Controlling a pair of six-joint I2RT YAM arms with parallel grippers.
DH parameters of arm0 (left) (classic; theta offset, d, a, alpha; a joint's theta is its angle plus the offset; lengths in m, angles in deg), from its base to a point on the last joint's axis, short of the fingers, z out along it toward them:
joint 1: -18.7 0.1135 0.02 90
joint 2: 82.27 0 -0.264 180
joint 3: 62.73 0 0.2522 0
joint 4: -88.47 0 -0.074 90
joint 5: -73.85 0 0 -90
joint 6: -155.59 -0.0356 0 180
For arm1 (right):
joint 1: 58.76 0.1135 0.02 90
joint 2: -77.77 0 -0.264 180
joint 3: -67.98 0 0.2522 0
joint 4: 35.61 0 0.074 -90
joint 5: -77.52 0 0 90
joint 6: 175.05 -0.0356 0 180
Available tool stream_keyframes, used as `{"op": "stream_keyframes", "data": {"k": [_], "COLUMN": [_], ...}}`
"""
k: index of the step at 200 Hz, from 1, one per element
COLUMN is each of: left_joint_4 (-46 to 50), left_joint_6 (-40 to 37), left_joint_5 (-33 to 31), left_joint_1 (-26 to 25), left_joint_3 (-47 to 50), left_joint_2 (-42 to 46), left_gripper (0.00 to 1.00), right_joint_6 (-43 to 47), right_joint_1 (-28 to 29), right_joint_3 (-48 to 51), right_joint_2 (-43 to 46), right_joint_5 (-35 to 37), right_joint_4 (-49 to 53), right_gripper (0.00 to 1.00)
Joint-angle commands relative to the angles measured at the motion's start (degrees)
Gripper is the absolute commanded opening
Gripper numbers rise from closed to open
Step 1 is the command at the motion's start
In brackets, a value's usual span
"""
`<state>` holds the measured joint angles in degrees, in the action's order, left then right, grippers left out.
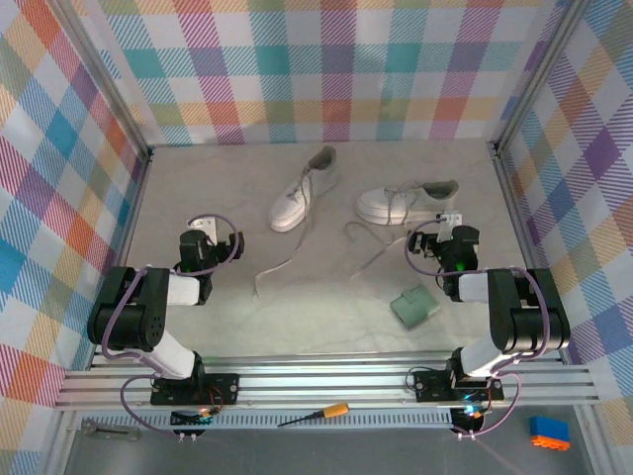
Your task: Tie the shoes
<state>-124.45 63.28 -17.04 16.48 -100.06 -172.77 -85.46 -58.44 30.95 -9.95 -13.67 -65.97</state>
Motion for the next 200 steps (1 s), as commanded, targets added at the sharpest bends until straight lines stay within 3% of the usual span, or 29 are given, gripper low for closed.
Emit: {"op": "stream_keyframes", "data": {"k": [1,158,183,200], "left_joint_4": [-1.1,-3.2,-5.4,5.4], "left_joint_6": [0.0,-0.8,-2.3,-2.2], "left_joint_5": [0.8,-0.8,-5.9,-12.8], "left_joint_1": [-0.2,-1.4,-4.3,-7.4], "left_joint_3": [-0.6,0.8,4.2,2.0], "left_joint_2": [0.1,0.6,5.8,13.3], "left_gripper": [1.00,1.00,1.00,1.00], "right_joint_6": [-0.2,0.1,1.7,3.4], "right_joint_1": [-0.3,-0.3,1.4,3.0], "right_joint_3": [-1.1,-0.7,1.2,1.8], "right_joint_2": [-0.1,0.3,4.9,11.5], "right_joint_5": [-0.9,-1.4,0.1,0.6], "right_joint_4": [-1.5,-1.9,-1.5,2.8], "right_gripper": [0.99,0.99,0.99,0.99]}}
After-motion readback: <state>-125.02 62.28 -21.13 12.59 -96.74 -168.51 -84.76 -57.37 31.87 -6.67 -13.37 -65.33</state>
